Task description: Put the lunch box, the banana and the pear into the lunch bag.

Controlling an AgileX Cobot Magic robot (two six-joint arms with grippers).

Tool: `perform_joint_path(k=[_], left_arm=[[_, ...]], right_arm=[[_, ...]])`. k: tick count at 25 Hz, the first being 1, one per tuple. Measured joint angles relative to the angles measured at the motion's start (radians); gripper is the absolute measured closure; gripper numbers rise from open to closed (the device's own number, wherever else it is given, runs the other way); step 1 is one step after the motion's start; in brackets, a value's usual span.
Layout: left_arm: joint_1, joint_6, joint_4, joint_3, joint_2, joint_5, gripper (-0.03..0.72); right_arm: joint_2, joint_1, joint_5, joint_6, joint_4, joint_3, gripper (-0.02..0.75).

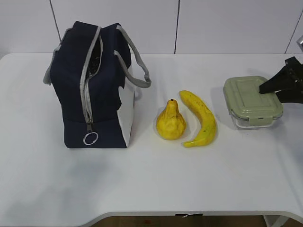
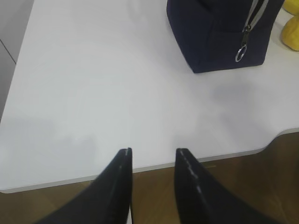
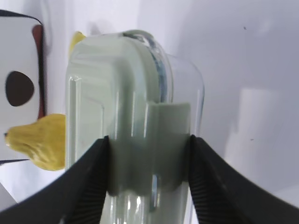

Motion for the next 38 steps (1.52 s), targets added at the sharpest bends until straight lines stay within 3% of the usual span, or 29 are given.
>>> perform_joint_path(k=[9, 18, 29, 34, 38], left_arm=[[0.000, 0.000, -0.070, -0.035, 0.045, -0.159, 0.395], [0.000, -0.002, -0.283, -0.076, 0.451, -0.465, 0.367], [0.000, 0.082, -0.414, -0.506, 1.023, -0.452, 0.354], [0.000, 0.165, -0.549, -0.676, 1.250, -0.389, 0.284], [-0.002, 0.190, -0.593, -0.751, 1.381, -0.382, 0.256]], right_arm=[[-0.104, 0.000, 0.003, 0.088, 0.026, -0.001, 0.339], [-0.146, 0.000, 0.011, 0.128, 0.072, -0.001, 0.339], [-0.154, 0.000, 0.013, 0.140, 0.097, -0.001, 0.340], [-0.154, 0.000, 0.013, 0.145, 0.111, -0.001, 0.340], [-0.154, 0.000, 0.013, 0.147, 0.113, -0.001, 0.340]])
